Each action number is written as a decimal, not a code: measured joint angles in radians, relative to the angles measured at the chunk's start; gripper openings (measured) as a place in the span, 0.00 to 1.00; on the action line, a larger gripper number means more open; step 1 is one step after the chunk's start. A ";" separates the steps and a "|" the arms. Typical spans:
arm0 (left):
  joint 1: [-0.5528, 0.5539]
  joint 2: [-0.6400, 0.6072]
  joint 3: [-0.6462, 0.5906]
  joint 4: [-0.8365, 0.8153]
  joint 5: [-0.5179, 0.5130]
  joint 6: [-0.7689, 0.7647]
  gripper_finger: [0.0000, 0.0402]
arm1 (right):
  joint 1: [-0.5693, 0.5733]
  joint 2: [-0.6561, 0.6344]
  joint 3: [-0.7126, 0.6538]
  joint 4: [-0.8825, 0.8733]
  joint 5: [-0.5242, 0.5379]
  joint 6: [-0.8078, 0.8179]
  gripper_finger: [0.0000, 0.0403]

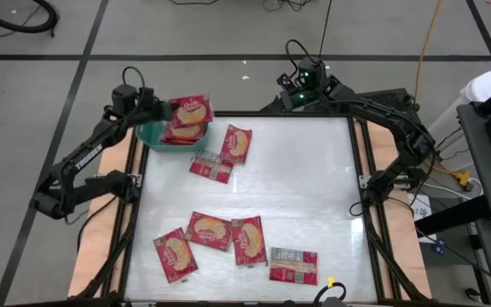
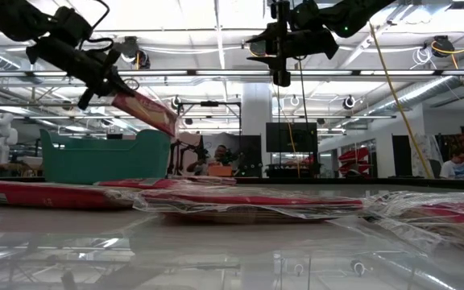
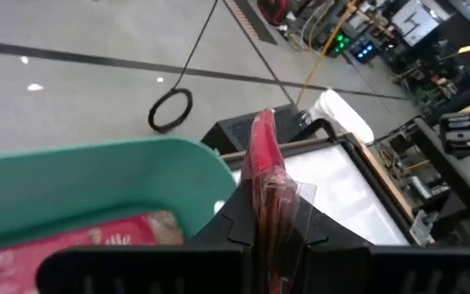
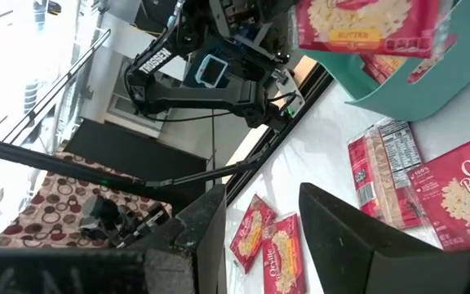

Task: Sort popcorn bags into baskets
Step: Put the red popcorn bag into the green bin

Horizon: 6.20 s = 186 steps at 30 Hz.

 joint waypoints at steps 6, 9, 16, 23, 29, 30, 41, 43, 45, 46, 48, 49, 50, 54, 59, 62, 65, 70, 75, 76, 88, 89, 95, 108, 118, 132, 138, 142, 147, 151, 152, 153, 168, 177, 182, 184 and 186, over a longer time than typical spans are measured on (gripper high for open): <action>0.000 -0.095 0.001 -0.167 -0.081 0.041 0.06 | 0.000 0.000 0.000 0.000 0.001 -0.004 0.37; 0.002 -0.109 0.001 -0.197 -0.117 0.074 0.06 | 0.000 0.000 0.000 0.000 0.006 -0.026 0.37; -0.002 -0.058 0.001 -0.305 -0.168 0.146 0.06 | 0.000 0.000 0.000 0.000 0.008 -0.038 0.37; -0.002 0.062 0.001 -0.291 -0.162 0.159 0.06 | 0.000 0.000 0.000 0.000 0.008 -0.049 0.37; -0.007 0.138 0.001 -0.260 -0.207 0.160 0.10 | 0.000 0.000 0.000 0.000 0.005 -0.031 0.37; -0.012 0.143 0.001 -0.249 -0.227 0.163 0.13 | 0.000 0.000 0.000 0.000 0.005 -0.028 0.37; -0.090 0.145 0.001 -0.226 -0.462 0.166 0.54 | 0.001 0.000 0.000 0.000 0.001 -0.023 0.37; -0.102 0.145 0.001 -0.205 -0.468 0.167 0.58 | 0.006 0.000 0.000 0.000 0.001 -0.023 0.37; -0.116 0.145 0.014 -0.209 -0.469 0.167 0.61 | 0.012 0.000 0.000 0.000 0.001 -0.022 0.37; -0.124 0.145 0.022 -0.209 -0.468 0.167 0.61 | 0.016 0.000 0.000 0.000 0.001 -0.022 0.37; -0.146 0.145 0.040 -0.211 -0.467 0.167 0.62 | 0.026 0.000 0.000 -0.001 0.001 -0.022 0.37; -0.158 0.145 0.050 -0.221 -0.467 0.167 0.61 | 0.031 0.000 0.000 -0.001 0.001 -0.022 0.37; -0.173 0.145 0.059 -0.228 -0.467 0.172 0.60 | 0.037 0.000 0.000 -0.002 0.001 -0.022 0.37; -0.242 0.145 0.098 -0.280 -0.511 0.210 0.51 | 0.057 0.000 0.000 -0.004 0.002 -0.016 0.37; -0.288 0.144 0.145 -0.339 -0.542 0.213 0.41 | 0.071 0.000 0.000 -0.004 0.002 0.004 0.37; -0.298 0.181 0.146 -0.350 -0.480 0.192 0.37 | 0.073 0.000 0.000 -0.004 0.005 0.004 0.37; -0.302 0.263 0.143 -0.389 -0.423 0.177 0.33 | 0.073 0.000 0.000 -0.004 0.006 0.004 0.37; -0.317 0.374 0.145 -0.363 -0.457 0.190 0.25 | 0.073 0.000 0.000 -0.004 0.007 0.013 0.37; -0.299 0.485 0.145 -0.320 -0.505 0.250 0.18 | 0.074 0.000 0.000 -0.004 0.003 0.043 0.37; -0.291 0.497 0.145 -0.319 -0.504 0.258 0.17 | 0.077 0.000 0.000 -0.005 0.002 0.052 0.37; -0.228 0.446 0.207 -0.366 -0.517 0.260 0.13 | 0.106 -0.020 0.000 -0.107 0.032 -0.033 0.37; -0.230 0.432 0.229 -0.385 -0.516 0.260 0.13 | 0.106 -0.020 0.000 -0.126 0.048 -0.047 0.37; -0.289 0.368 0.339 -0.438 -0.483 0.225 0.13 | 0.105 -0.019 0.000 -0.212 0.168 -0.130 0.37; -0.512 0.365 0.409 -0.496 -0.340 -0.079 0.23 | 0.113 -0.012 0.000 -0.162 0.303 -0.186 0.45; -0.679 0.325 0.409 -0.478 -0.364 -0.193 0.28 | 0.158 0.089 0.036 -0.096 0.288 -0.173 0.49; -0.962 0.177 0.410 -0.573 -0.557 -0.427 0.28 | 0.060 0.408 0.435 -0.308 0.207 -0.443 0.50; -1.044 0.169 0.410 -0.569 -0.579 -0.497 0.28 | 0.051 0.590 0.584 -0.418 0.302 -0.546 0.50; -1.086 0.170 0.410 -0.564 -0.581 -0.545 0.28 | 0.048 0.657 0.605 -0.422 0.376 -0.554 0.53; -1.123 0.171 0.409 -0.565 -0.600 -0.565 0.28 | 0.044 0.696 0.605 -0.472 0.453 -0.579 0.61; -1.135 0.172 0.409 -0.565 -0.607 -0.559 0.28 | 0.051 0.710 0.601 -0.543 0.495 -0.626 0.66; -1.136 0.171 0.409 -0.566 -0.610 -0.555 0.28 | 0.058 0.709 0.587 -0.543 0.510 -0.640 0.66; -1.136 0.171 0.409 -0.566 -0.615 -0.549 0.28 | 0.064 0.709 0.569 -0.531 0.524 -0.654 0.66; -1.136 0.171 0.409 -0.567 -0.644 -0.473 0.28 | 0.174 0.661 0.423 -0.564 0.629 -0.704 0.64; -1.136 0.172 0.409 -0.566 -0.692 -0.422 0.28 | 0.191 0.632 0.422 -0.761 0.612 -0.729 0.64; -1.136 0.171 0.409 -0.566 -0.713 -0.409 0.28 | 0.212 0.632 0.422 -0.847 0.552 -0.733 0.64; -1.136 0.172 0.409 -0.566 -0.715 -0.410 0.28 | 0.220 0.624 0.422 -0.867 0.549 -0.732 0.64; -1.136 0.172 0.409 -0.566 -0.716 -0.418 0.28 | 0.227 0.605 0.422 -0.873 0.555 -0.731 0.64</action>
